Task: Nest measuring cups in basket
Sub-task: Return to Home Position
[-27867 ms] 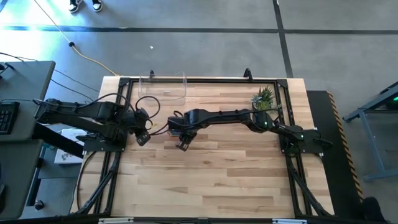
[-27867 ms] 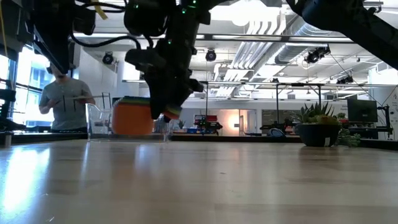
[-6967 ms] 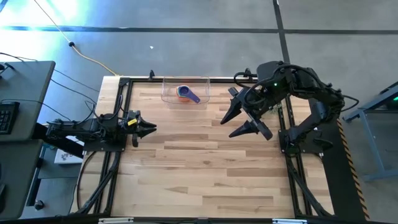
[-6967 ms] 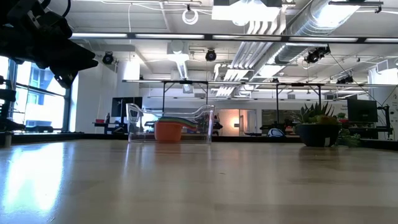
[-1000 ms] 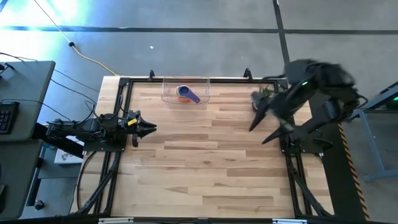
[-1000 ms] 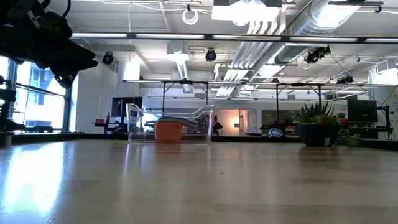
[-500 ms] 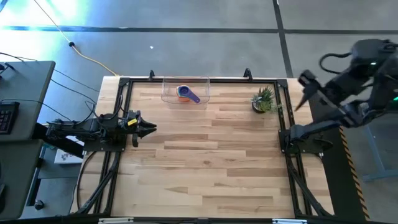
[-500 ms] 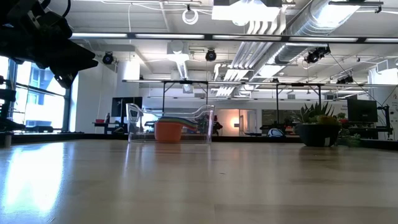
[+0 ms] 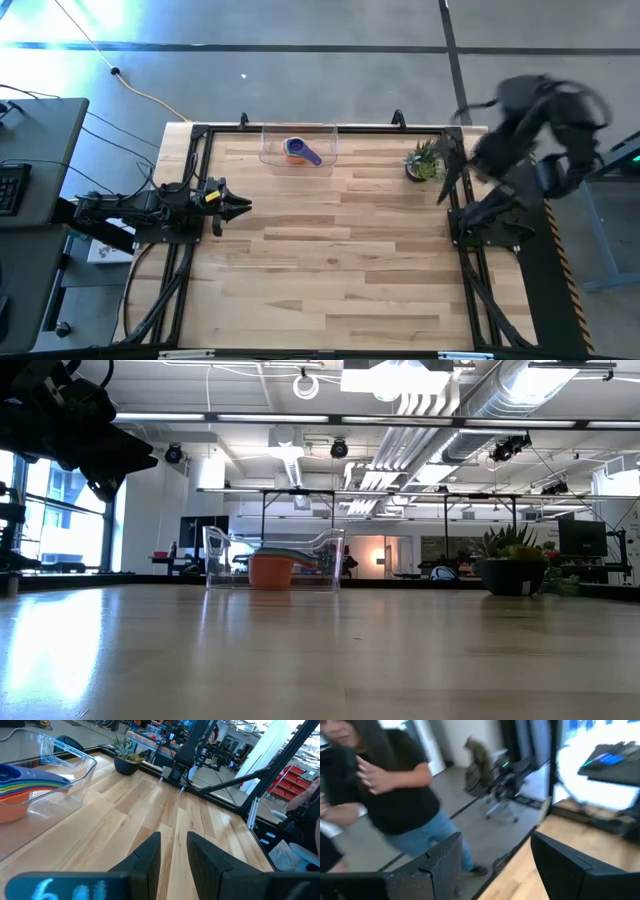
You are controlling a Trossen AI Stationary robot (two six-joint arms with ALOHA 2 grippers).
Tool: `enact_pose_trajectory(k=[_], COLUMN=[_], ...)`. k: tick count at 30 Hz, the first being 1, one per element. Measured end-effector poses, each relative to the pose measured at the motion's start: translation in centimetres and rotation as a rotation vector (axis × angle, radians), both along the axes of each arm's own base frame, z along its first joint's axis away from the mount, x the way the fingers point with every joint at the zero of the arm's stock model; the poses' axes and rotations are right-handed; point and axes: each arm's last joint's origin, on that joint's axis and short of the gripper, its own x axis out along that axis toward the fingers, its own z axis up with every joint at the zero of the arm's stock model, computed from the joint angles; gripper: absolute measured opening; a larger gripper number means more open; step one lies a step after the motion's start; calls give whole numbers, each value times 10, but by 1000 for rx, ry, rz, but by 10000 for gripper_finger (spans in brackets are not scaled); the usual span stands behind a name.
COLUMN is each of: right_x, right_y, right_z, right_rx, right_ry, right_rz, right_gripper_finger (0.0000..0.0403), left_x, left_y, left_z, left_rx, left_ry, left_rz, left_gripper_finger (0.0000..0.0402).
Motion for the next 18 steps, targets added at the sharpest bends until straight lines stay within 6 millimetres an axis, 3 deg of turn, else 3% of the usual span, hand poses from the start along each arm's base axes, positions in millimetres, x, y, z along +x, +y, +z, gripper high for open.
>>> enact_pose_trajectory(k=[3, 9, 14, 18], right_x=[26, 37, 23, 17], right_y=[16, 54, 85, 100], right_z=[-7, -11, -8, -28], right_rx=[-6, -50, -117, -190], right_ry=[52, 72, 13, 60], right_rz=[85, 85, 7, -178], right_gripper_finger=[229, 229, 229, 229], left_x=[0, 0, 0, 0], left_y=[0, 0, 0, 0], left_z=[0, 0, 0, 0], left_rx=[0, 0, 0, 0], left_ry=[0, 0, 1, 0], left_rz=[0, 0, 0, 0], left_gripper_finger=[85, 85, 85, 85])
